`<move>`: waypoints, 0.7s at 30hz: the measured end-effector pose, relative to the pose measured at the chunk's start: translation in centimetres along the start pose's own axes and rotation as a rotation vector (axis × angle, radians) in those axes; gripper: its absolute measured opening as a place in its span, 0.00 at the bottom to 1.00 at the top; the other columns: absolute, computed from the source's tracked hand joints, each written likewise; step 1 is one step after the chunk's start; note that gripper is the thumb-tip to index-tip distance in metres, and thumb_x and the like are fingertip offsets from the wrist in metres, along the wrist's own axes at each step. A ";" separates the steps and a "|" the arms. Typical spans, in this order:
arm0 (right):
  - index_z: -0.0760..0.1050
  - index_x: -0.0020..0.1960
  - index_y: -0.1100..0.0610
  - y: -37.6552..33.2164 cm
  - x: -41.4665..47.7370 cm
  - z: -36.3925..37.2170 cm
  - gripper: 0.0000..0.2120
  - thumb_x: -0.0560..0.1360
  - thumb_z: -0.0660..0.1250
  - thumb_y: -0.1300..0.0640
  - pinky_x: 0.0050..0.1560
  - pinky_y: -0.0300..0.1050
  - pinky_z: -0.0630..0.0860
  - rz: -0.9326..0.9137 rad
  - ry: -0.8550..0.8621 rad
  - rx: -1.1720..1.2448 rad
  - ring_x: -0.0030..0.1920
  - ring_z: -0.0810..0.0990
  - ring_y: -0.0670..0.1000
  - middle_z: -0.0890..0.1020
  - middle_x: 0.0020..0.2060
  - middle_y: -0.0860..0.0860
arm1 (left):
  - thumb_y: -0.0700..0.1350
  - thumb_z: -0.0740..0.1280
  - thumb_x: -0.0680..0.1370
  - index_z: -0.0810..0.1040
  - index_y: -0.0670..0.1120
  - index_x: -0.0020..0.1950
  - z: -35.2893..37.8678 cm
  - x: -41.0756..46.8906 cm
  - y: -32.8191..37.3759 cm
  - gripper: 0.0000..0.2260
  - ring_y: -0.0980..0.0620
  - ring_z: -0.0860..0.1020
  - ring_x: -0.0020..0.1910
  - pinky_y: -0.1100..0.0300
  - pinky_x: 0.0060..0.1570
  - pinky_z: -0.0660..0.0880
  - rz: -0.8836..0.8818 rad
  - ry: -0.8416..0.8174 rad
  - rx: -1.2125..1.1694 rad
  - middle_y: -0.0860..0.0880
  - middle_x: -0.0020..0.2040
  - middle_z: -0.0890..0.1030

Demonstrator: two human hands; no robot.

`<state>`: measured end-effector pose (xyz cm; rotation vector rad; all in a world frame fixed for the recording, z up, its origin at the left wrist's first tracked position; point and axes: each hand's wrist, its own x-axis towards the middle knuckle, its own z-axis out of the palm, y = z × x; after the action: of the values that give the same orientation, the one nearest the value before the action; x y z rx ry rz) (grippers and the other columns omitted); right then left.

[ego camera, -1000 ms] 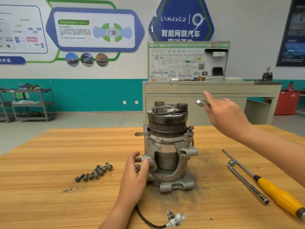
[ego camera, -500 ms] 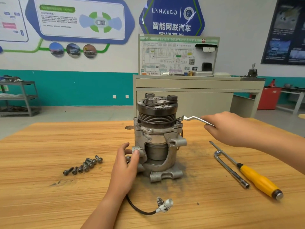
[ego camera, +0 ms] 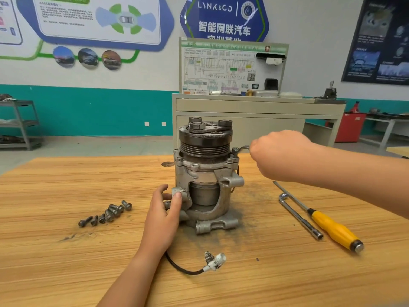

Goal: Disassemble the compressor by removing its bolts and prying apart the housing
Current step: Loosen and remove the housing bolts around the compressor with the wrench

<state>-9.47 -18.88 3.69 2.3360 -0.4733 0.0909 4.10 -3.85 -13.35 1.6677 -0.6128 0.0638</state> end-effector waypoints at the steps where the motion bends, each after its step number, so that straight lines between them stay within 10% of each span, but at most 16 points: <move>1: 0.71 0.52 0.56 0.0 -0.1 -0.1 0.07 0.76 0.57 0.63 0.23 0.41 0.62 -0.008 -0.005 -0.010 0.27 0.62 0.48 0.64 0.29 0.49 | 0.53 0.58 0.79 0.64 0.52 0.68 0.0 0.0 0.1 0.18 0.74 0.73 0.44 0.73 0.38 0.68 -0.004 -0.001 -0.005 0.57 0.52 0.74; 12: 0.65 0.56 0.60 4.5 3.8 3.0 0.10 0.76 0.55 0.67 0.23 0.39 0.60 -0.151 0.005 -0.109 0.27 0.66 0.47 0.67 0.31 0.49 | 0.52 0.58 0.79 0.63 0.53 0.68 0.2 0.3 0.0 0.18 0.76 0.72 0.43 0.73 0.38 0.67 0.000 0.004 -0.007 0.59 0.52 0.73; 17: 0.65 0.64 0.62 3.7 8.4 6.2 0.16 0.77 0.56 0.68 0.57 0.45 0.72 -0.228 0.344 0.070 0.59 0.72 0.55 0.76 0.58 0.56 | 0.54 0.59 0.78 0.62 0.53 0.70 0.0 0.4 -0.1 0.20 0.60 0.73 0.52 0.63 0.44 0.67 0.018 0.021 0.026 0.60 0.53 0.72; 21: 0.68 0.65 0.63 1.6 9.5 7.5 0.15 0.79 0.54 0.66 0.56 0.50 0.71 -0.069 0.525 0.464 0.60 0.73 0.57 0.76 0.59 0.58 | 0.60 0.58 0.75 0.61 0.55 0.69 -0.2 0.2 0.3 0.24 0.60 0.73 0.53 0.63 0.46 0.69 0.026 0.020 0.031 0.61 0.53 0.72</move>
<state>-1.78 -28.07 1.21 2.6318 -0.1104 0.8343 4.15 -3.78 -12.98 1.6868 -0.6215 0.1089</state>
